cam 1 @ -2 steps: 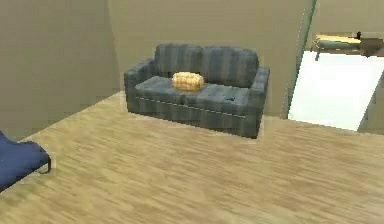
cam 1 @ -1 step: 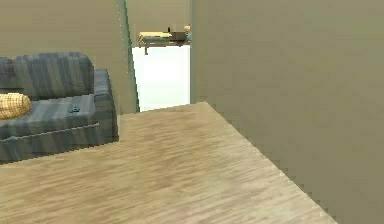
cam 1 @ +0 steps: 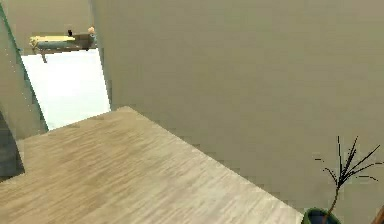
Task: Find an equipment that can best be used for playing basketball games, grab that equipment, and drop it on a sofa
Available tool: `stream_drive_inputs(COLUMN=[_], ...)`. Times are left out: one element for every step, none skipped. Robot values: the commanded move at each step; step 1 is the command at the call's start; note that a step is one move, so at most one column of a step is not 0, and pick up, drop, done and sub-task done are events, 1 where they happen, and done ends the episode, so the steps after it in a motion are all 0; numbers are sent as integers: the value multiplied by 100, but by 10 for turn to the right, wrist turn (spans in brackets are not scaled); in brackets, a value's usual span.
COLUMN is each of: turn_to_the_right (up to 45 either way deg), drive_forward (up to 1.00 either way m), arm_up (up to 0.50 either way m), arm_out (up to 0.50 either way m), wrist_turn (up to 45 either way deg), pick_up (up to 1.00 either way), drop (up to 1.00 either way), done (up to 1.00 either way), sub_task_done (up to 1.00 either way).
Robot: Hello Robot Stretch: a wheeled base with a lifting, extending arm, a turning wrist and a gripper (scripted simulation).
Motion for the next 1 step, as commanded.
stream_drive_inputs(turn_to_the_right=[0], drive_forward=[15], arm_up=[0], arm_out=[0], wrist_turn=[0], pick_up=[0], drop=[0], done=[0], sub_task_done=[0])
